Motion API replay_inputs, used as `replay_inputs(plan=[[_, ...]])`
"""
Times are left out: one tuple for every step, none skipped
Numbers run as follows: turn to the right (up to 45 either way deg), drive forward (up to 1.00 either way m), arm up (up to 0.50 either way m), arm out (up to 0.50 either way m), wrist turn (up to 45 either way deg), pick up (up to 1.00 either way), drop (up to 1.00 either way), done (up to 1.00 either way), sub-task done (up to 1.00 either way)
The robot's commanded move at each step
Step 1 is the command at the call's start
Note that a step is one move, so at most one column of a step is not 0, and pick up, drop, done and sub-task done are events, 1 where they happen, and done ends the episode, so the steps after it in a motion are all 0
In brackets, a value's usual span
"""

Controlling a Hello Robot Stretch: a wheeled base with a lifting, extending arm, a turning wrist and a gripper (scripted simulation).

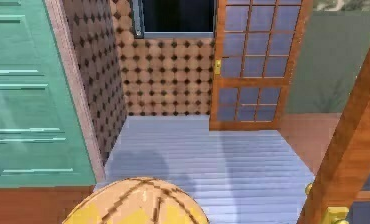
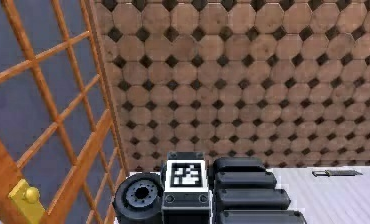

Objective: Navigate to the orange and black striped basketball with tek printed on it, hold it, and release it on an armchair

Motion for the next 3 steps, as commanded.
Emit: replay_inputs(plan=[[0.0, 0.2, 0.0, 0.0, 0.0, 0.0, 0.0, 0.0, 0.0], [15.0, 0.0, 0.0, 0.0, 0.0, 0.0, 0.0, 0.0, 0.0], [0.0, 0.8, 0.0, 0.0, 0.0, 0.0, 0.0, 0.0, 0.0]])
